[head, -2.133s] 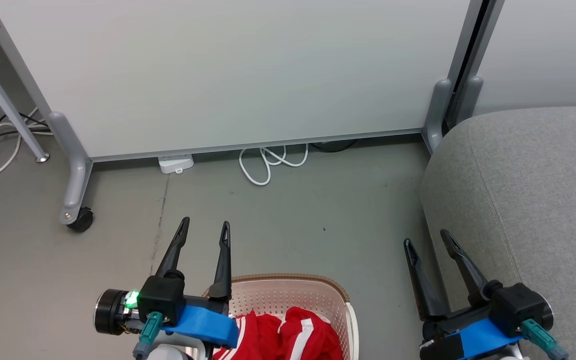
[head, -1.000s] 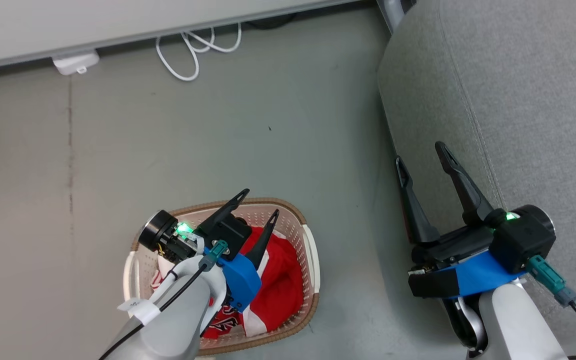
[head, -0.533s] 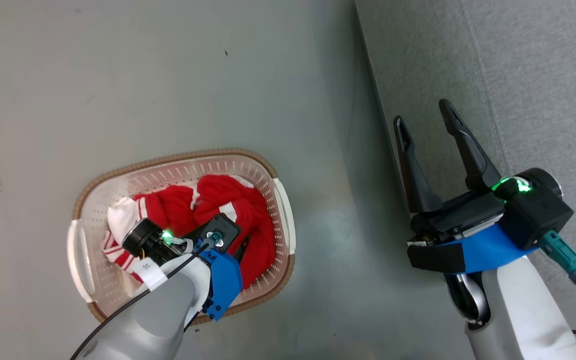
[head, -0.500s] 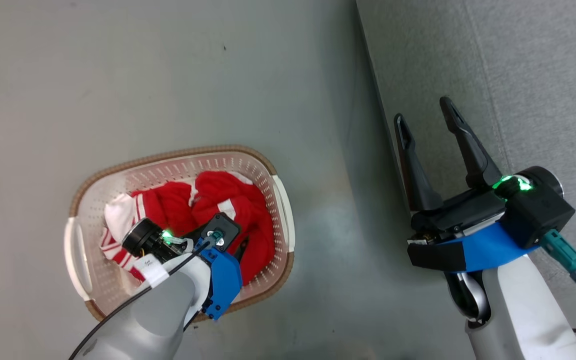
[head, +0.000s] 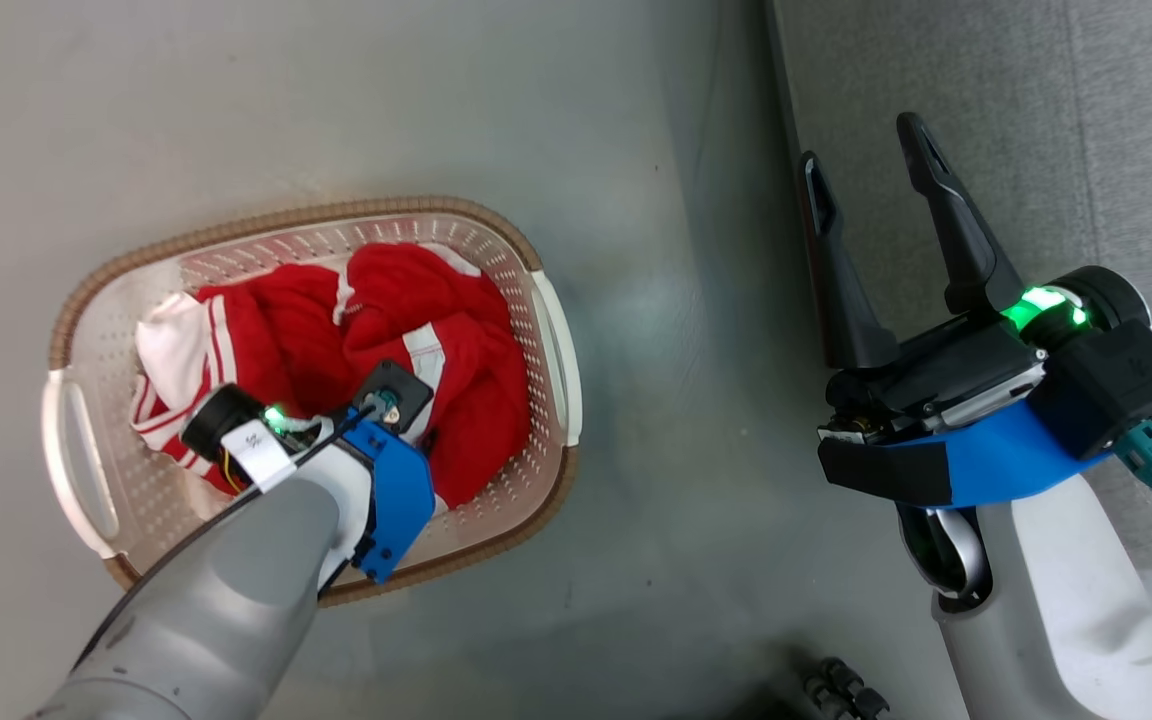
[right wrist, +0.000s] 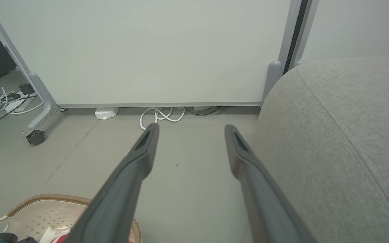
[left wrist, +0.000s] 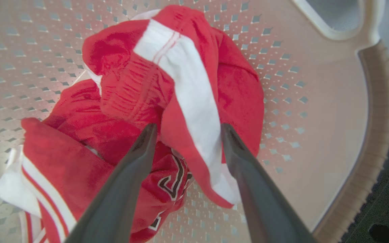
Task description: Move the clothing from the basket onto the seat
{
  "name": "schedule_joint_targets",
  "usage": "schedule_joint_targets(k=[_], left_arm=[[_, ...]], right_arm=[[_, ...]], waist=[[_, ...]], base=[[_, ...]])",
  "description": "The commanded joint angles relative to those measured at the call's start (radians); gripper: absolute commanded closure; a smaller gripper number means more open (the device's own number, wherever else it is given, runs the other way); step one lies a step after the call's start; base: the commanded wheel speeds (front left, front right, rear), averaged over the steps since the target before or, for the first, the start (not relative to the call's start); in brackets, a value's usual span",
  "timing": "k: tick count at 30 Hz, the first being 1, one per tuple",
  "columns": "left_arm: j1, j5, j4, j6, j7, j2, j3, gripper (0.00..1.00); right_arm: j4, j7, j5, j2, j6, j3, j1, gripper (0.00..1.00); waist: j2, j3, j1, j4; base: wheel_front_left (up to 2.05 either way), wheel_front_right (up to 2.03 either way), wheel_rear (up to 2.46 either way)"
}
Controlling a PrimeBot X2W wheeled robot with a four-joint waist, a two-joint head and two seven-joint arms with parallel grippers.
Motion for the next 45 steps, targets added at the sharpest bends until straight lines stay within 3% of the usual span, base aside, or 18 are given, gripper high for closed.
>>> schedule_joint_targets(k=[1, 12, 13, 14, 15, 26, 33, 38, 41, 45], left_arm=[[-0.03, -0.002, -0.002, -0.001, 0.005, 0.009, -0.005, 0.0], [-0.091, -0.09, 0.032, -0.001, -0.001, 0.004, -0.066, 0.0], [-0.095, -0.091, 0.036, -0.001, -0.001, 0.002, -0.072, 0.2], [-0.1, -0.094, 0.038, -0.001, -0.006, 0.0, -0.077, 0.92], [-0.104, -0.096, 0.037, 0.0, -0.011, -0.002, -0.081, 1.0], [-0.082, -0.157, 0.024, -0.001, -0.108, -0.033, -0.107, 1.0], [-0.034, -0.238, -0.008, -0.001, -0.215, -0.067, -0.098, 1.0], [0.002, -0.269, -0.033, -0.001, -0.253, -0.062, -0.093, 1.0], [0.016, -0.267, -0.053, -0.001, -0.259, -0.047, -0.07, 1.0], [0.057, -0.259, -0.128, 0.006, -0.258, -0.02, 0.036, 1.0]], right_arm=[[-0.006, -0.003, 0.005, -0.001, 0.002, -0.002, -0.018, 0.0], [-0.029, -0.003, 0.021, -0.001, 0.002, -0.005, -0.041, 0.0], [-0.029, -0.003, 0.021, -0.001, 0.002, -0.005, -0.04, 0.0], [-0.029, -0.003, 0.022, -0.001, 0.002, -0.004, -0.041, 0.0], [-0.029, -0.003, 0.023, -0.001, 0.002, -0.004, -0.041, 0.0], [-0.003, -0.003, 0.012, -0.001, 0.002, -0.003, -0.041, 0.0], [0.025, -0.003, -0.01, -0.002, 0.002, -0.012, 0.001, 0.0], [0.051, -0.003, -0.02, -0.002, 0.002, -0.008, 0.03, 0.0], [0.065, -0.003, -0.015, -0.002, 0.002, -0.01, 0.054, 0.0], [0.084, -0.003, -0.014, -0.002, 0.002, -0.018, 0.093, 0.0]], waist=[[0.0001, 0.029, -0.0002, -0.006], [0.0001, 0.134, -0.0002, -0.024], [0.0001, 0.136, -0.0002, -0.023], [0.0001, 0.138, -0.0002, -0.022], [0.0001, 0.139, -0.0002, -0.02], [0.0001, 0.076, -0.0002, 0.015], [0.0001, -0.049, -0.0002, 0.07], [0.0001, -0.159, -0.0002, 0.102], [0.0001, -0.228, -0.0002, 0.111], [0.0001, -0.324, -0.0002, 0.121]], base=[[0.0, 0.0, 0.0], [0.0, 0.0, 0.0], [0.0, 0.0, 0.0], [0.0, 0.0, 0.0], [0.0, 0.0, 0.0], [0.0, 0.0, 0.0], [0.0, 0.0, 0.0], [0.0, 0.0, 0.0], [0.0, 0.0, 0.0], [0.0, 0.0, 0.0]])
